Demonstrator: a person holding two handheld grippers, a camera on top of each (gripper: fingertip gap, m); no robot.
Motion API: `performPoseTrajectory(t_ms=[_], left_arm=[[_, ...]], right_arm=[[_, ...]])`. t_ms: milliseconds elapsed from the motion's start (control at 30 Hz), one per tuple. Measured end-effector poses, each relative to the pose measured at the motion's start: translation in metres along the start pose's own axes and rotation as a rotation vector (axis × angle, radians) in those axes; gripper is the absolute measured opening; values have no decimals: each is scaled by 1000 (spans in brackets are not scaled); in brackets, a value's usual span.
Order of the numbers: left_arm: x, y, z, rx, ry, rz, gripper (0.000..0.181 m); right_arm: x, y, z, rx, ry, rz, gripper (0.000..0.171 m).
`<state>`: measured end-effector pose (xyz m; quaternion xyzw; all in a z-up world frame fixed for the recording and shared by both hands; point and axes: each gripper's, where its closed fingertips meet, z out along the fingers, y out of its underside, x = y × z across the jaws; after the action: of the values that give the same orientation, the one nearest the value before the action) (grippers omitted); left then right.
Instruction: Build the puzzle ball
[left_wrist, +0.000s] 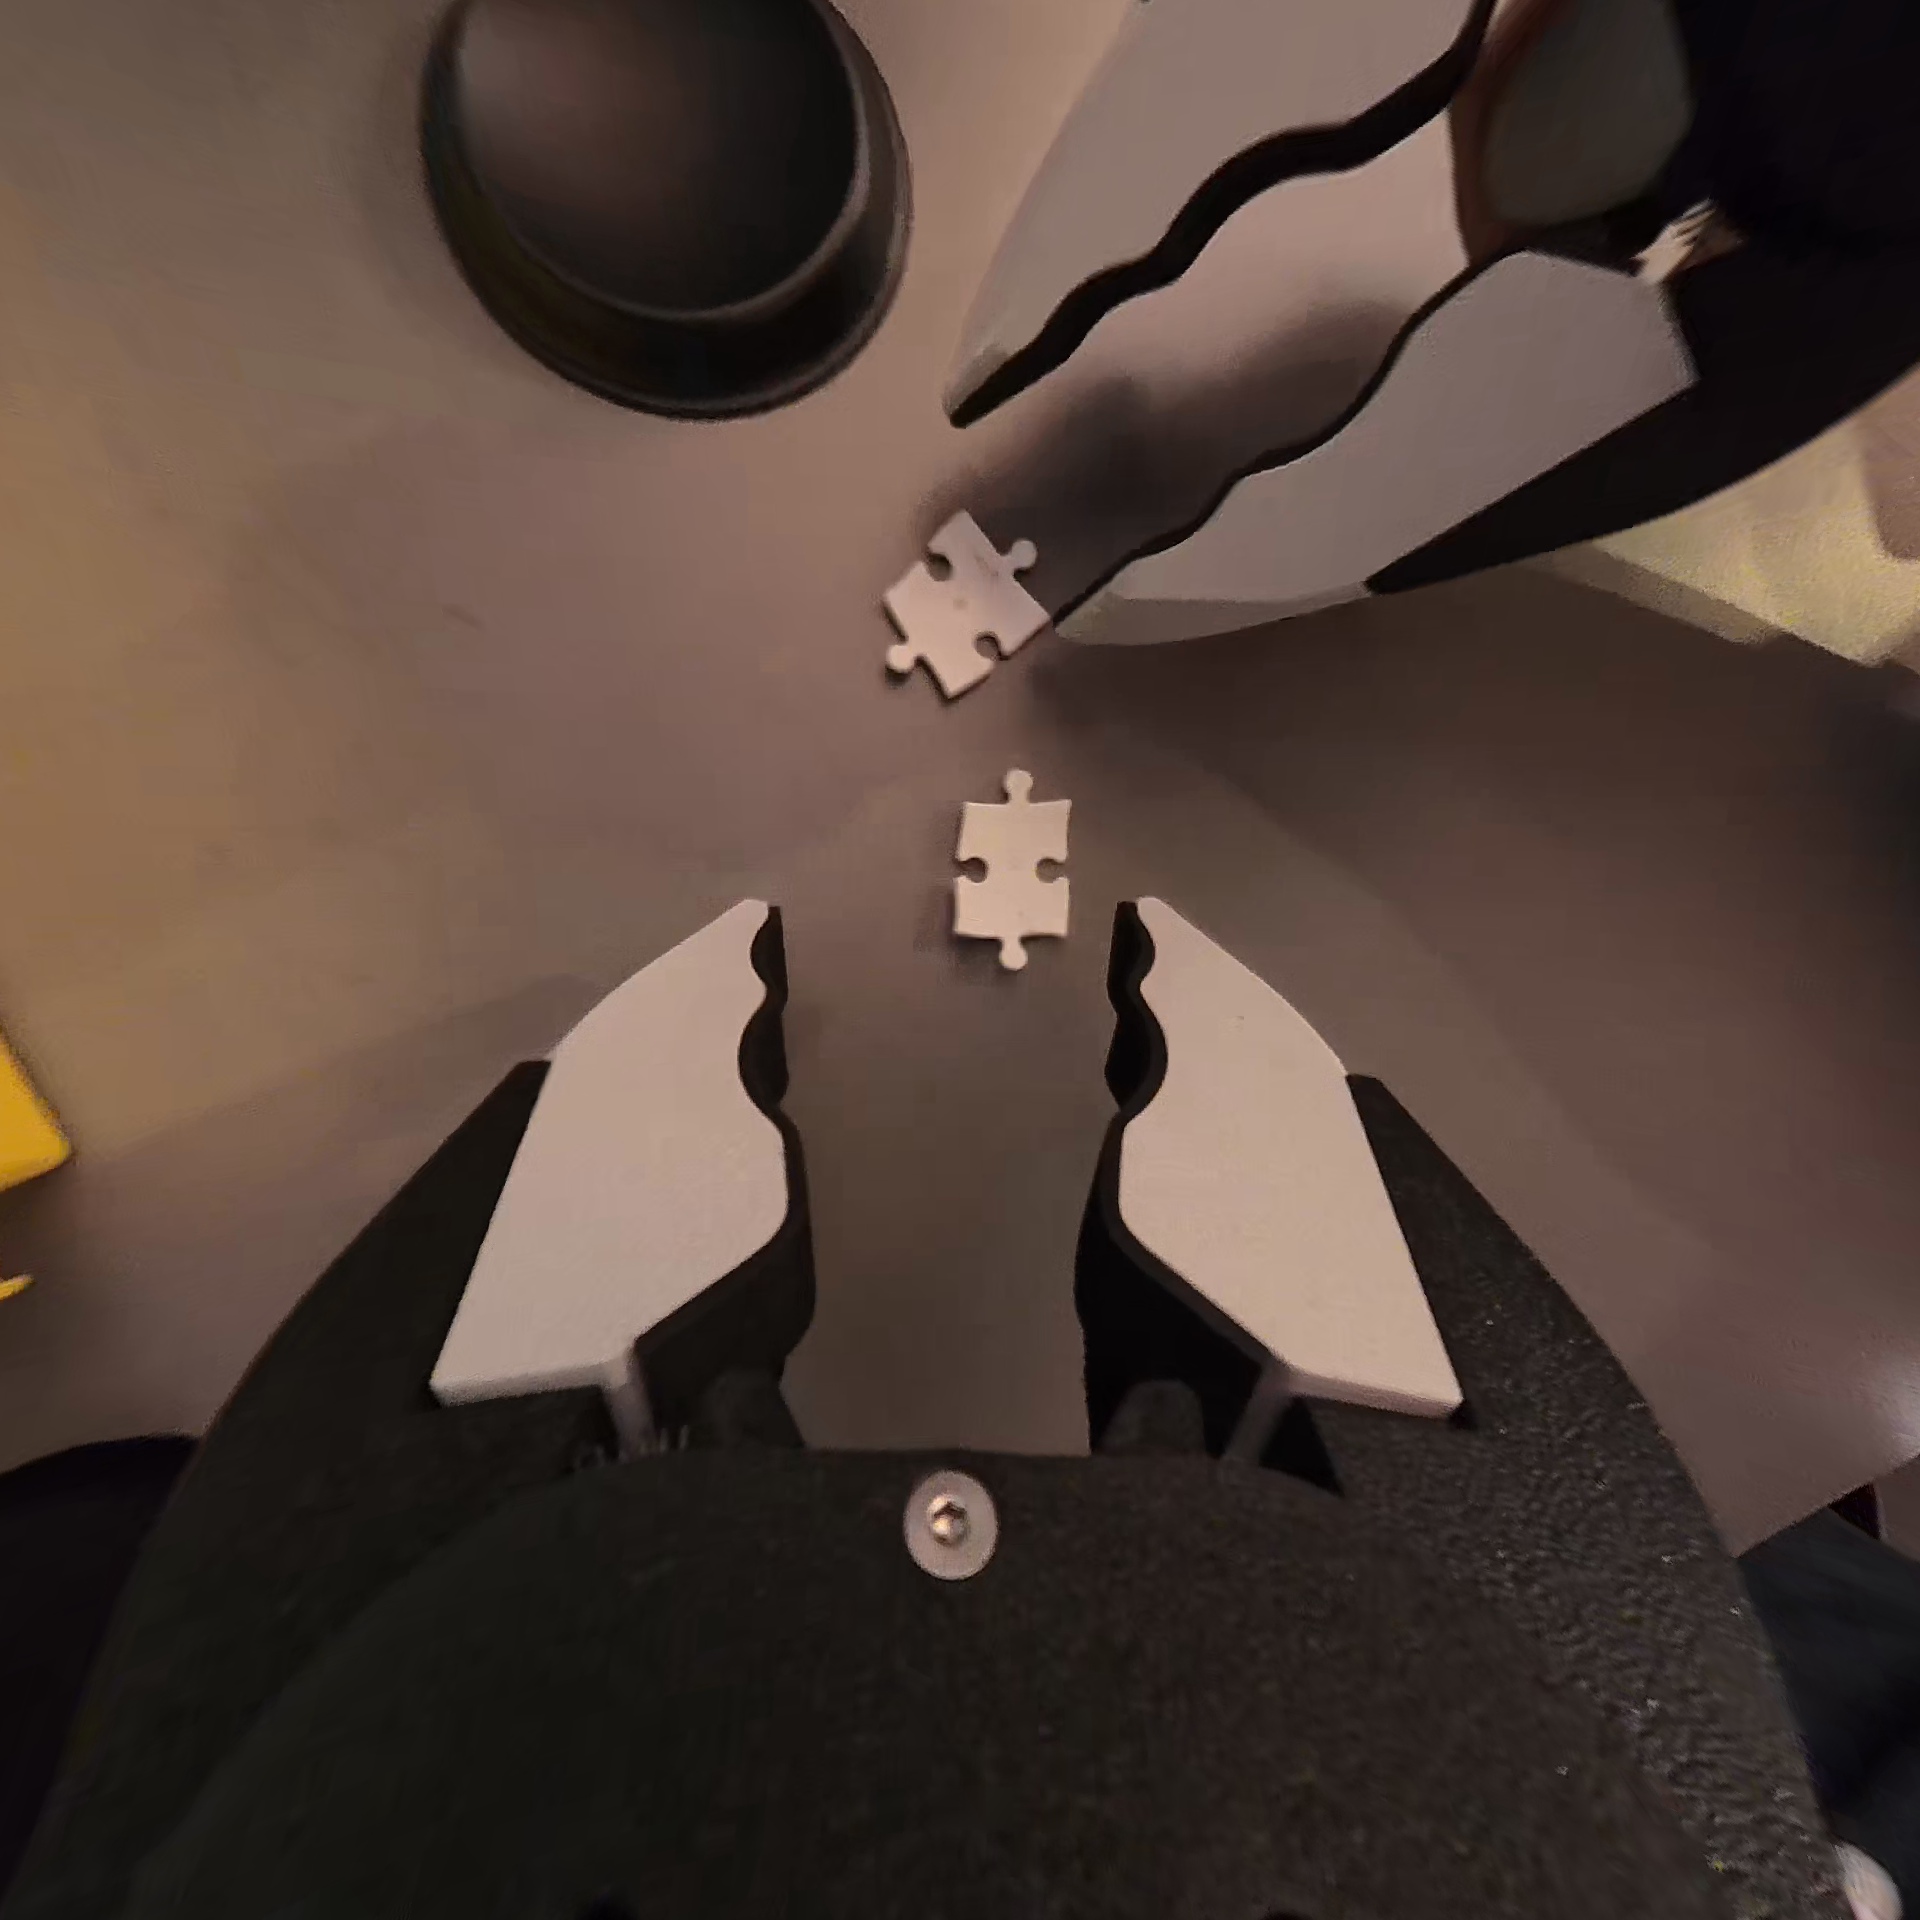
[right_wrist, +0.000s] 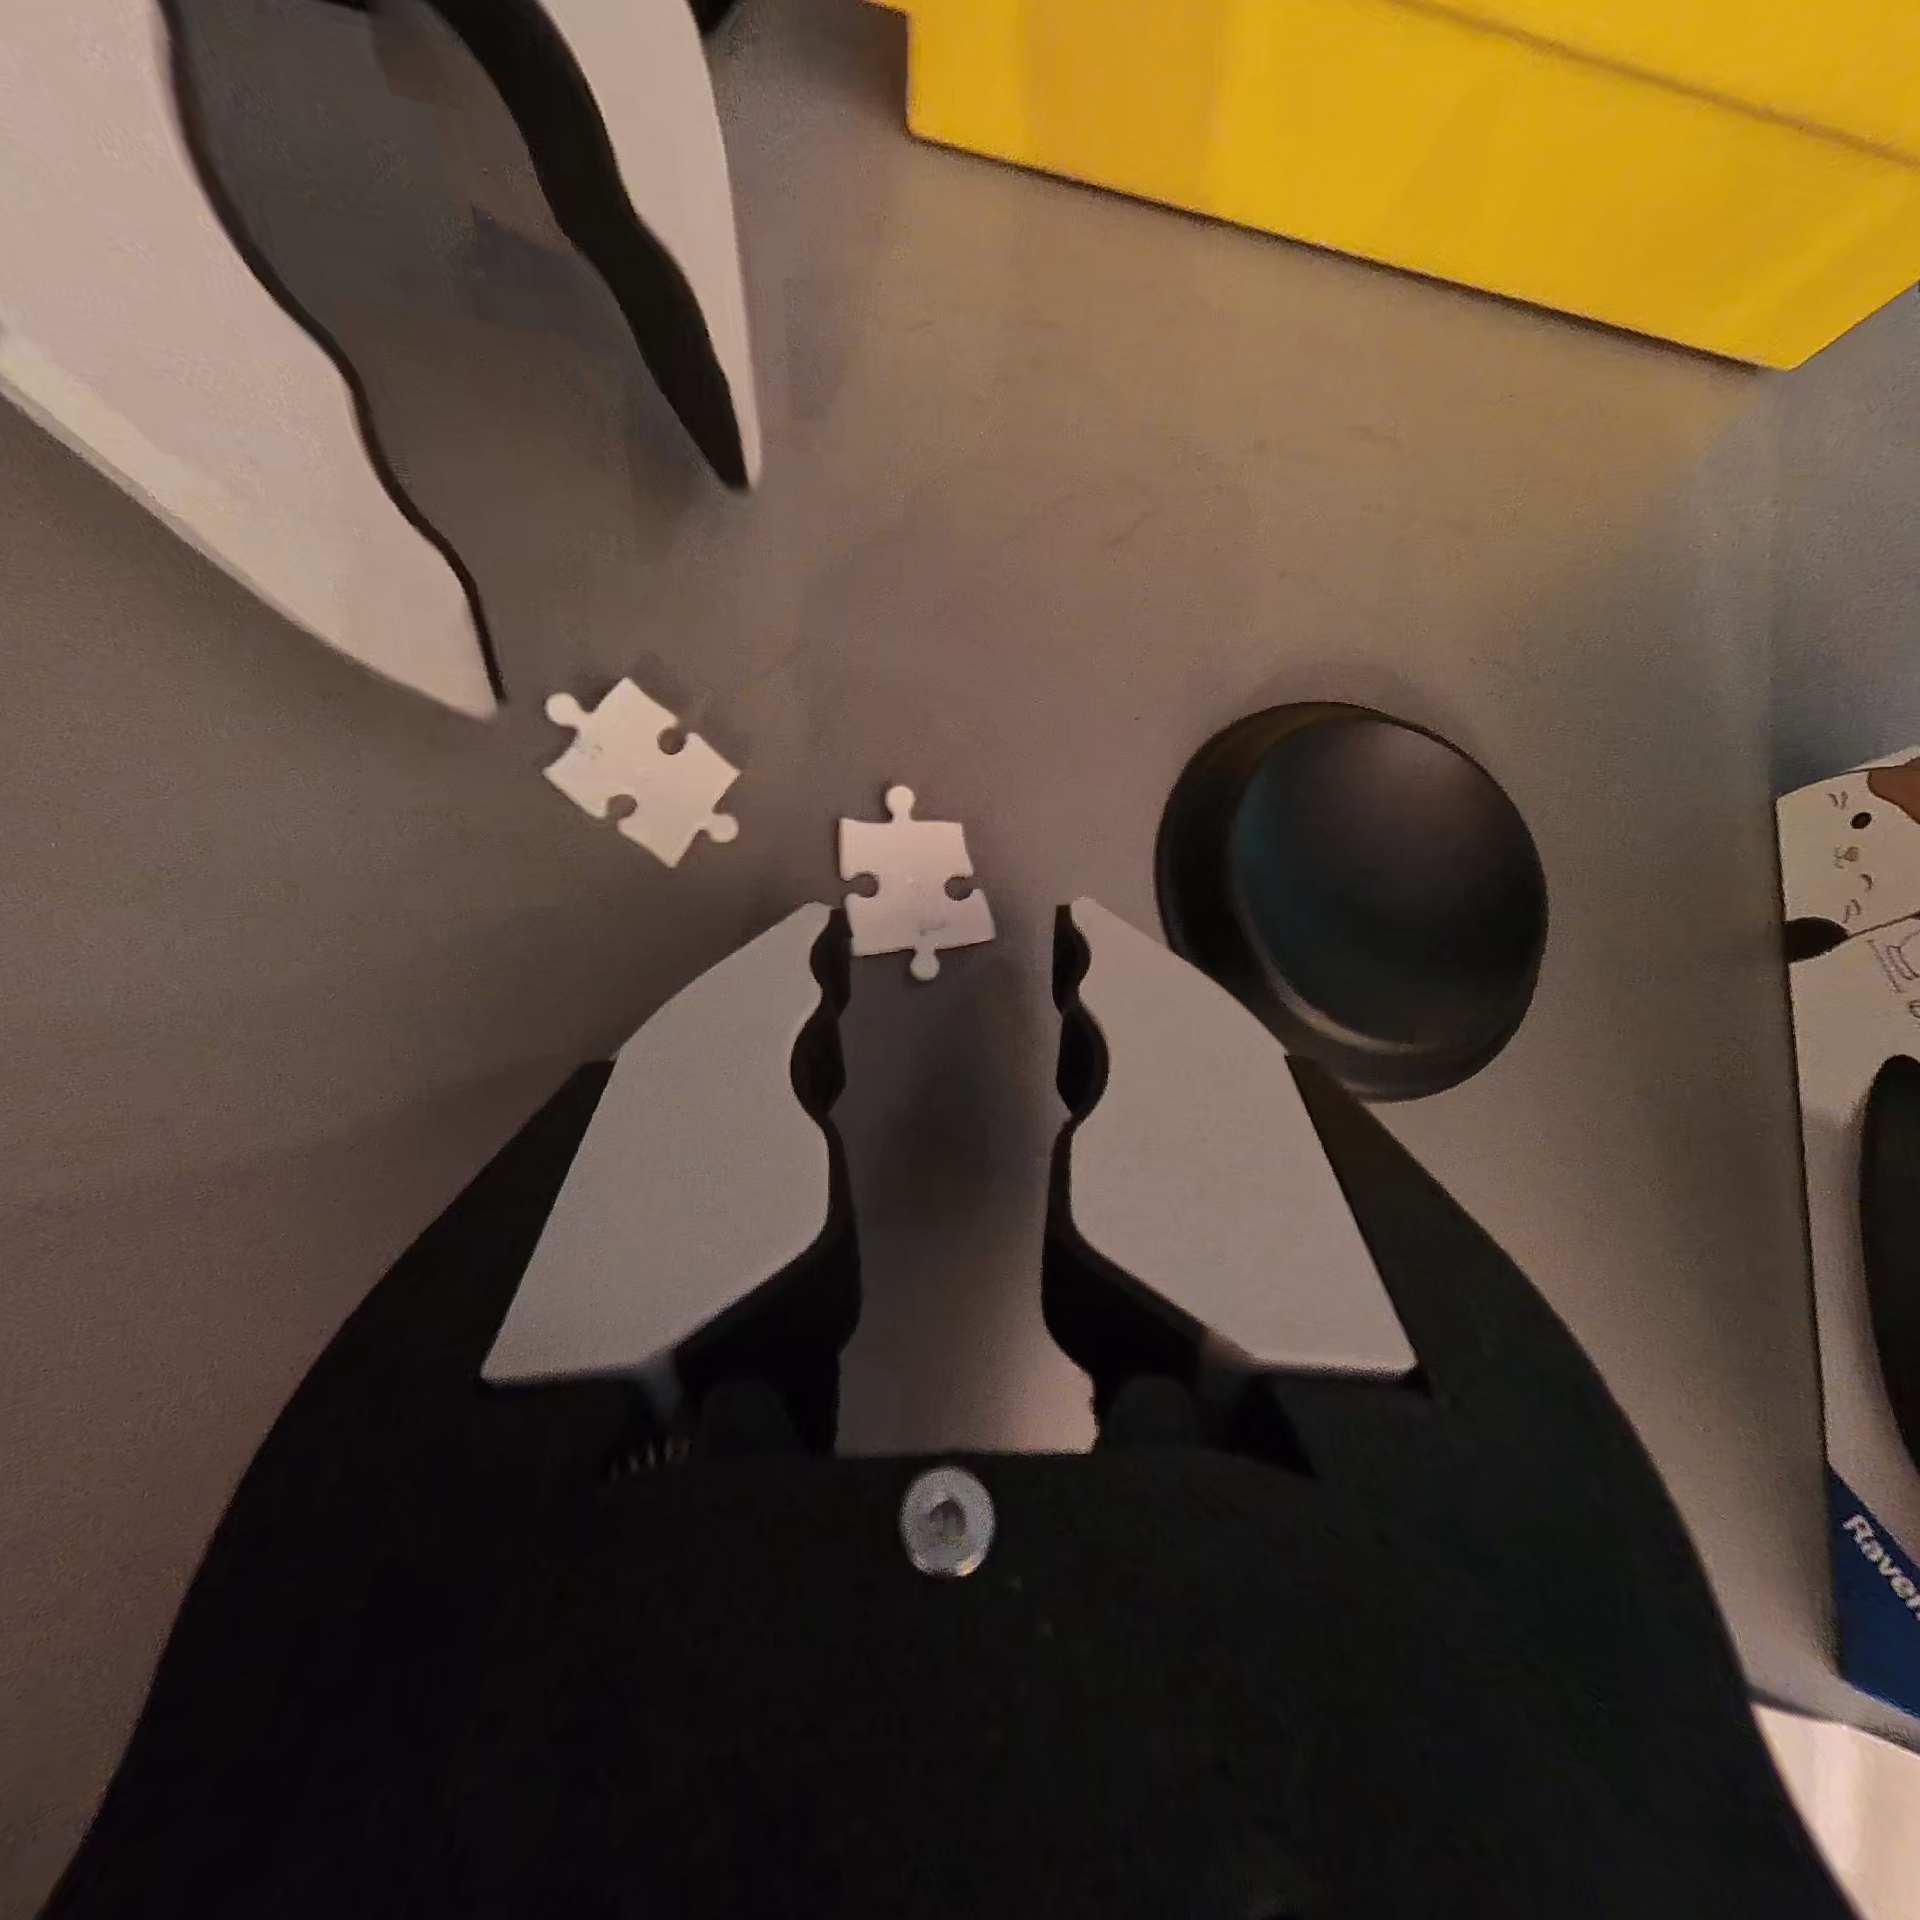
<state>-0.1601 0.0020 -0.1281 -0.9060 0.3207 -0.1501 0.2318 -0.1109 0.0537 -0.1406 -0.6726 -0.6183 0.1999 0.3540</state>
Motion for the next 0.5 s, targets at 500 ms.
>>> performPoseTrajectory(t_ms=[500], left_arm=[[-61,-31,-79,448,-54,5,31]], right_arm=[[-1,2,16,-63,-87,81,31]])
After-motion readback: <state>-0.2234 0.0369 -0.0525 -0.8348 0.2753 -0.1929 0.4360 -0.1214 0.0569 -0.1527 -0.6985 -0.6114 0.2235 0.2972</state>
